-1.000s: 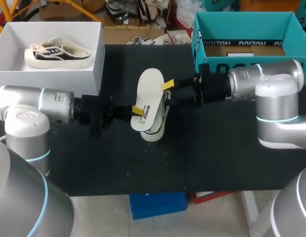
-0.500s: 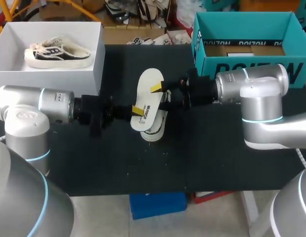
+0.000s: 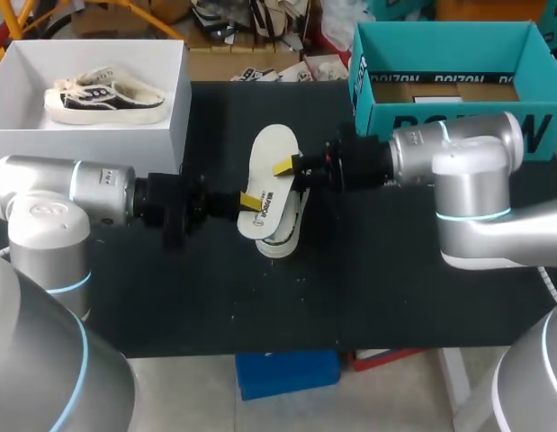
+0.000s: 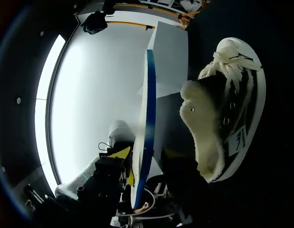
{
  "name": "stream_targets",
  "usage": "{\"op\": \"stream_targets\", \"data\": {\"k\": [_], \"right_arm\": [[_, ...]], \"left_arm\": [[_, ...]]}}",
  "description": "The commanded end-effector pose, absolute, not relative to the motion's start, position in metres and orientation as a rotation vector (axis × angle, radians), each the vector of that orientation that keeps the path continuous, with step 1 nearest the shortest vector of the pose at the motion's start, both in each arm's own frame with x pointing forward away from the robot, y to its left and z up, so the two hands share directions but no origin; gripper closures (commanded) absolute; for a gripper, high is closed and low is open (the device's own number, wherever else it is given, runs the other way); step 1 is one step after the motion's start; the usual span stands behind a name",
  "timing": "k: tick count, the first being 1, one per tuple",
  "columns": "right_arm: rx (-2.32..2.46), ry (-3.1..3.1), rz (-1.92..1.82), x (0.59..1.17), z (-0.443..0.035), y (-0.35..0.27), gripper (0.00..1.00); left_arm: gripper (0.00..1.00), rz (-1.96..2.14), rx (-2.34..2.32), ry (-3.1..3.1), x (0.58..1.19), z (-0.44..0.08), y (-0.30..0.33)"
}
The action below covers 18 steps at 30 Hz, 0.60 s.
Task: Take the shoe out of the shoebox, open the shoe tongue, remove and reinsert the insole, then place the shoe into the shoebox
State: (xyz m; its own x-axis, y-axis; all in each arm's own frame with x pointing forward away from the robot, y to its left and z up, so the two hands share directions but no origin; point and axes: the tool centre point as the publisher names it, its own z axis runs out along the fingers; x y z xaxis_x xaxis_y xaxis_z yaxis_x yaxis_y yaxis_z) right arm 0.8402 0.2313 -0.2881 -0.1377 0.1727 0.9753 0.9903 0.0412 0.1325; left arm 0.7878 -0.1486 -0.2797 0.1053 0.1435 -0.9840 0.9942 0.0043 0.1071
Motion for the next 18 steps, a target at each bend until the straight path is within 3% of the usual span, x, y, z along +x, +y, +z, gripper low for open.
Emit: {"op": "stream_targets", "data": {"k": [1, 4, 5, 6, 7, 18], "right_arm": [[-1.271, -1.476, -1.188, 0.844, -0.287, 0.236, 1.0], [-1.271, -1.476, -1.188, 0.844, -0.287, 0.236, 1.0], [-1.271, -1.476, -1.188, 0.844, -0.287, 0.236, 1.0], [-1.271, -1.476, -1.188, 0.844, -0.287, 0.236, 1.0], [-1.271, -1.476, -1.188, 0.844, -0.287, 0.236, 1.0], [-1.271, -1.476, -1.188, 0.844, -0.287, 0.236, 1.0]], "left_arm": [[1.0, -1.042, 1.353, 1.241, 0.787, -0.28, -0.15], [1.0, -1.042, 1.353, 1.241, 0.787, -0.28, -0.15], [0.89, -1.042, 1.353, 1.241, 0.787, -0.28, -0.15], [0.5, -1.042, 1.353, 1.241, 0.787, -0.28, -0.15], [0.0, -1.042, 1.353, 1.241, 0.787, -0.28, -0.15], [0.0, -0.961, 1.637, 1.559, 0.76, -0.245, -0.124]]}}
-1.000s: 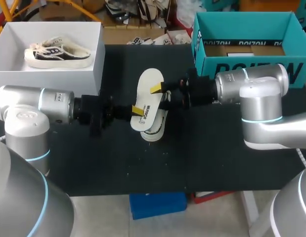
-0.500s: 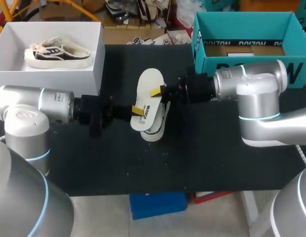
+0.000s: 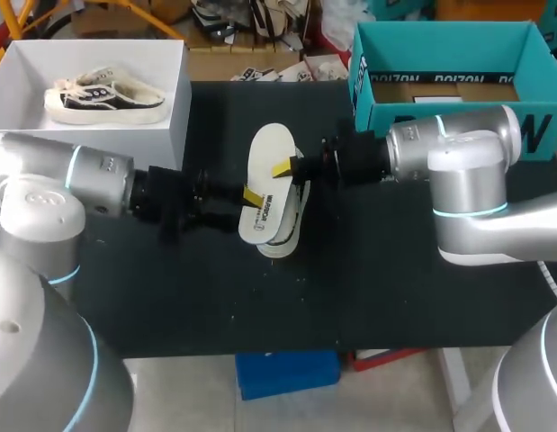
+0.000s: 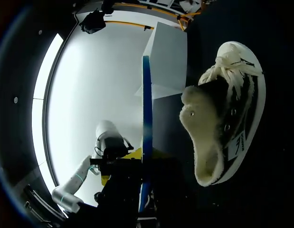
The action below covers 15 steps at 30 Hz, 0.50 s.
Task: Take the shoe out of the shoebox, open the shoe tongue, remove and reinsert the insole, then place the shoe into the shoebox
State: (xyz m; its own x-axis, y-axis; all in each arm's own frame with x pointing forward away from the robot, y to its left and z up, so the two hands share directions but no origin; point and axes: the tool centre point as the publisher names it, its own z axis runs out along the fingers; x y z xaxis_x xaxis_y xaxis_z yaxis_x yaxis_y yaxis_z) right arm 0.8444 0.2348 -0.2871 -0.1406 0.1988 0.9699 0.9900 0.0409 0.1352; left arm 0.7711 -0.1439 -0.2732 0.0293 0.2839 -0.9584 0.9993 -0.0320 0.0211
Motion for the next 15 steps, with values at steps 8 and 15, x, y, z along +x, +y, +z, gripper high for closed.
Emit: {"op": "stream_targets", "data": {"k": [8, 15], "right_arm": [[-1.271, -1.476, -1.188, 0.844, -0.287, 0.236, 1.0], [-1.271, -1.476, -1.188, 0.844, -0.287, 0.236, 1.0]], "left_arm": [[0.0, -0.712, 1.917, 1.788, 0.752, -0.216, -0.118], [0.0, -0.384, 2.057, 1.93, 0.754, -0.211, -0.128]]}}
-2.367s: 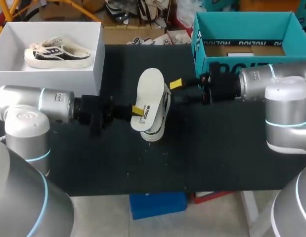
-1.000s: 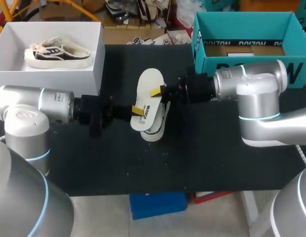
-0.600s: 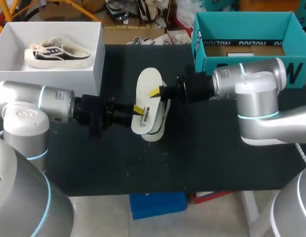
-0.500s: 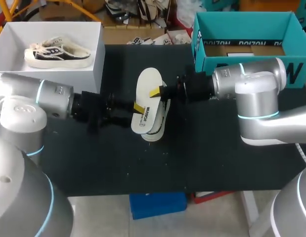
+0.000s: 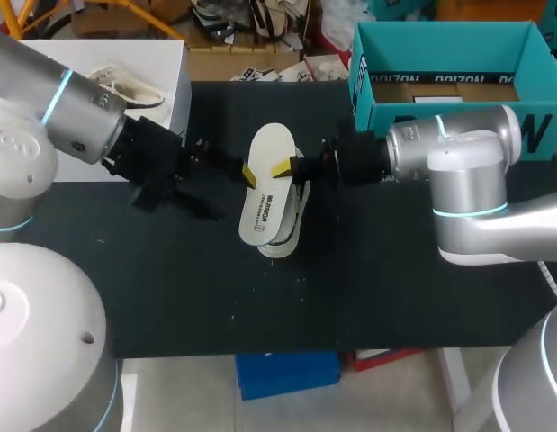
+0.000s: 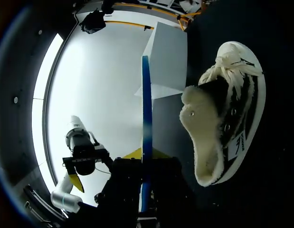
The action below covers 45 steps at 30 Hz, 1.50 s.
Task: Take the shoe out of the shoebox, open the shoe tongue, remove and reinsert the insole, then place the shoe into the shoebox
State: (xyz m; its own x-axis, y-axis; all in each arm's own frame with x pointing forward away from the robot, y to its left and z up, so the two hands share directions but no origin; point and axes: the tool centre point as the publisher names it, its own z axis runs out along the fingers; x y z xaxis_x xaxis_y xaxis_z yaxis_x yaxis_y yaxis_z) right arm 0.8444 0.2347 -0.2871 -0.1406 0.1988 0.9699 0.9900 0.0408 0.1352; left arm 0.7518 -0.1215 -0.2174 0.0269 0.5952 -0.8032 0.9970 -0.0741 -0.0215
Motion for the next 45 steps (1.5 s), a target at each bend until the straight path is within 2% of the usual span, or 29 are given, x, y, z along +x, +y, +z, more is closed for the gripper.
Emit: {"op": "stream_targets", "data": {"k": [1, 4, 16, 24, 45], "right_arm": [[-1.271, -1.476, -1.188, 0.844, -0.287, 0.236, 1.0], [-1.271, -1.476, -1.188, 0.844, -0.287, 0.236, 1.0], [-1.271, -1.476, -1.188, 0.844, -0.287, 0.236, 1.0], [-1.271, -1.476, -1.188, 0.844, -0.287, 0.236, 1.0], [-1.271, -1.476, -1.188, 0.844, -0.287, 0.236, 1.0]], "left_arm": [[0.0, -0.365, 2.065, 1.947, 0.754, -0.211, -0.129], [0.0, -0.219, 2.035, 1.959, 0.755, -0.208, -0.132], [0.0, -0.219, 2.035, 1.959, 0.755, -0.208, -0.132], [0.0, -0.42, 2.007, 1.85, 0.763, -0.224, -0.156], [0.0, -0.29, 2.187, 1.844, 0.767, -0.229, -0.168]]}}
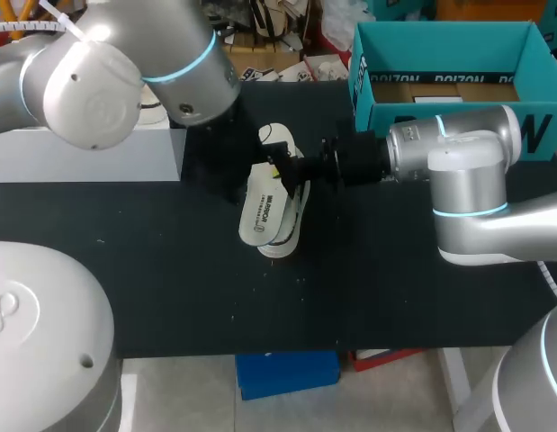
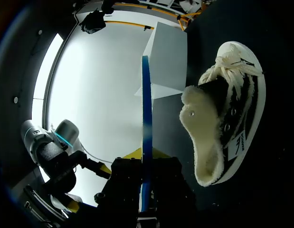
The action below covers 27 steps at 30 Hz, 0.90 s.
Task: Take the shoe out of the shoebox, open the shoe tongue, remove and reinsert the insole, then place the shoe into the shoebox
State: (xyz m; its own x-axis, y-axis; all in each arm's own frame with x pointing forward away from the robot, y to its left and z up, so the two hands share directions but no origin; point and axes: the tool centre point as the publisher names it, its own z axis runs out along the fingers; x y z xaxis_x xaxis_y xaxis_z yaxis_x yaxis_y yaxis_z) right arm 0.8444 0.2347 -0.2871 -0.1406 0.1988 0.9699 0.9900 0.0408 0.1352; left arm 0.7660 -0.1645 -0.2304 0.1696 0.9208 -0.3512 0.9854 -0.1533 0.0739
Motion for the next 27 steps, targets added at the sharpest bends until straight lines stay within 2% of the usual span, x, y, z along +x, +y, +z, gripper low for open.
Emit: {"op": "stream_targets", "data": {"k": [1, 14, 27], "right_arm": [[-1.271, -1.476, -1.188, 0.844, -0.287, 0.236, 1.0], [-1.271, -1.476, -1.188, 0.844, -0.287, 0.236, 1.0], [-1.271, -1.476, -1.188, 0.844, -0.287, 0.236, 1.0]], "left_arm": [[0.0, -0.28, 2.199, 1.843, 0.766, -0.229, -0.167], [0.0, -0.246, 2.192, 1.876, 0.769, -0.232, -0.16], [0.0, -0.234, 2.191, 1.889, 0.806, -0.239, -0.167]]}}
